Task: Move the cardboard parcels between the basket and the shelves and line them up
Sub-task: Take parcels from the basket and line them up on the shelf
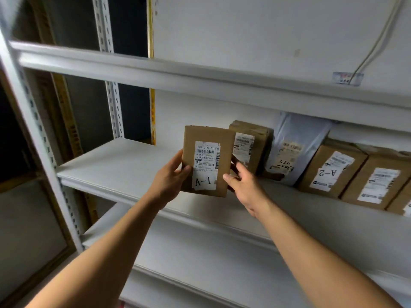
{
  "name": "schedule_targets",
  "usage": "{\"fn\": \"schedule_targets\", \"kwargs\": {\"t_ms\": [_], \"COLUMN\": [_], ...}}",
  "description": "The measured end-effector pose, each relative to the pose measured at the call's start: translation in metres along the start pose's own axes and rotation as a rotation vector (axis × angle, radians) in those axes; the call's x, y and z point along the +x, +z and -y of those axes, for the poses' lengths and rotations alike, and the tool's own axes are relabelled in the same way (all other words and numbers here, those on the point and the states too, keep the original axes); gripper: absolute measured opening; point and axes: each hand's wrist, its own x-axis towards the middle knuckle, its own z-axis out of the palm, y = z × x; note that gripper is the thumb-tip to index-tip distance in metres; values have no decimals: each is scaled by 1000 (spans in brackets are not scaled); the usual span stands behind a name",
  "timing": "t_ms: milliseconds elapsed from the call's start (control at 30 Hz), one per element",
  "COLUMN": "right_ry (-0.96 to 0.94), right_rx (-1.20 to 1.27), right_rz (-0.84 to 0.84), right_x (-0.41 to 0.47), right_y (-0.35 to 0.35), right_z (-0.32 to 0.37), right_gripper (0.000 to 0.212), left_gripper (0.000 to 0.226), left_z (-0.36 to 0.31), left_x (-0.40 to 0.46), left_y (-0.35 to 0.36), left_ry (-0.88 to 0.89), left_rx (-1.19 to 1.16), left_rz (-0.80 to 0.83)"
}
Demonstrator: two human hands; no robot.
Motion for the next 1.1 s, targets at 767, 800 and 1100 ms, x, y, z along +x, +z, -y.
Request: {"fn": "schedule_targets", "kwargs": {"t_ms": [767,800,1100], "right_ry": [173,174,212], "right_rx": [-116,-124,-175], "right_rz": [-466,-484,-549], "right_x": [149,152,166], "right_y": [88,87,77], "right_z": [-44,-47,-61], "right_gripper": [59,59,57], "left_gripper": [63,62,59], "left_z": [105,107,114], "left_x": [198,203,222], "left_y": [-48,-45,-26], "left_ry": [-3,9,20], "left_rx": [19,25,1], "left_rz": [148,154,186]}}
